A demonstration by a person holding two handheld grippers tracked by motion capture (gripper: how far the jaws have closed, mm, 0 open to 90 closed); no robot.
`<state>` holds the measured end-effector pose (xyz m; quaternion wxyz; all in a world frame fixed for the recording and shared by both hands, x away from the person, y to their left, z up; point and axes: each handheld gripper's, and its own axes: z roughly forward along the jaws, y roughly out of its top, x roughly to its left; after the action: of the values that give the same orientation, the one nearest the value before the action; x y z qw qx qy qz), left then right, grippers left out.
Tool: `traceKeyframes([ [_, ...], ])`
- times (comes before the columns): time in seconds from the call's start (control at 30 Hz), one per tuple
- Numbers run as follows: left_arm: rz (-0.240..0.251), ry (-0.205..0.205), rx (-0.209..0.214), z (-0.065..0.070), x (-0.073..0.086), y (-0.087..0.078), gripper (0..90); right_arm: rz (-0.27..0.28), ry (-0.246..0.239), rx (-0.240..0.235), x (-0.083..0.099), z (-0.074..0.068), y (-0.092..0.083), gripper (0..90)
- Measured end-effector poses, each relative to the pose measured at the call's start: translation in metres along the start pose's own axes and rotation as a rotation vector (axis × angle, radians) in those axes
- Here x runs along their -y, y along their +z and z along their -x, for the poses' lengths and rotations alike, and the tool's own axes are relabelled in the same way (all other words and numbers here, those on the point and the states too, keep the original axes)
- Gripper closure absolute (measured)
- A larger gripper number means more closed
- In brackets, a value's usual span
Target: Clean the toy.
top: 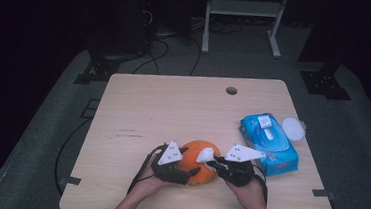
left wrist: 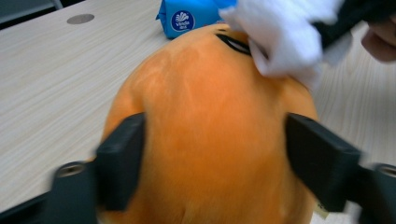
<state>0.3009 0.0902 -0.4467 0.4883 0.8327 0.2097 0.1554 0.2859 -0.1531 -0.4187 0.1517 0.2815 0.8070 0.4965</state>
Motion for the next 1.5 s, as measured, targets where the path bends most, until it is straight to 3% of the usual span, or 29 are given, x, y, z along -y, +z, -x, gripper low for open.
traceKeyframes([
  [0.17,0.005,0.002,0.02,0.001,-0.001,0.0,37.1,0.015,0.059,0.05,0.007,0.019,-0.006,83.1],
  [0.23,0.004,-0.003,0.017,0.002,-0.001,0.0,37.1,0.012,0.067,0.059,0.007,0.016,-0.007,83.1],
  [0.27,0.005,-0.002,0.018,0.002,0.0,0.0,37.0,0.014,0.044,0.057,0.006,0.011,-0.006,83.1],
  [0.37,0.004,0.009,0.024,0.002,-0.001,-0.001,36.6,0.024,0.006,-0.021,0.001,-0.003,0.0,83.0],
  [0.4,0.009,0.007,0.03,0.001,-0.001,-0.002,35.6,0.014,-0.009,-0.015,0.001,-0.003,0.002,83.0],
  [0.47,0.042,-0.02,0.04,-0.003,-0.002,-0.006,30.2,0.004,0.022,-0.022,0.005,0.005,0.004,83.1],
  [0.57,0.078,-0.04,0.012,-0.008,-0.003,-0.01,18.1,-0.004,0.038,0.002,0.012,0.013,0.003,83.1],
  [0.67,0.077,-0.06,0.02,-0.011,0.0,-0.008,17.8,-0.005,0.053,0.001,0.012,0.016,0.001,83.1],
  [0.77,0.059,-0.037,0.032,-0.008,0.002,-0.005,34.5,-0.004,0.06,-0.02,0.007,0.016,0.002,83.0],
  [0.87,0.06,0.009,0.052,-0.003,0.0,-0.004,41.1,0.013,0.044,-0.004,0.001,0.017,-0.002,83.0],
  [0.93,0.059,0.023,0.053,-0.001,-0.001,-0.005,39.7,0.008,0.064,-0.008,0.002,0.021,-0.002,83.1],
  [1.0,0.068,0.013,0.043,-0.004,-0.001,-0.007,30.5,-0.006,0.065,-0.006,0.007,0.022,0.001,83.1],
  [1.07,0.094,-0.023,0.029,-0.008,0.0,-0.009,20.5,-0.017,0.051,0.005,0.011,0.021,0.002,83.2],
  [1.2,0.076,-0.02,0.003,-0.005,0.002,-0.005,15.6,-0.03,0.041,0.016,0.013,0.023,0.0,83.2],
  [1.27,0.048,-0.014,0.004,-0.001,0.001,-0.001,16.6,-0.039,0.029,0.028,0.012,0.021,-0.001,83.1],
  [1.33,0.027,0.032,0.003,0.004,0.001,0.001,25.2,-0.038,-0.001,0.041,0.007,0.013,-0.002,83.1],
  [1.43,0.017,0.058,0.007,0.007,0.0,0.0,27.1,-0.021,-0.06,0.025,-0.002,-0.001,0.0,83.1],
  [1.5,0.028,0.053,0.015,0.004,0.0,-0.003,26.8,-0.033,-0.075,0.025,-0.004,-0.001,0.002,83.1],
])
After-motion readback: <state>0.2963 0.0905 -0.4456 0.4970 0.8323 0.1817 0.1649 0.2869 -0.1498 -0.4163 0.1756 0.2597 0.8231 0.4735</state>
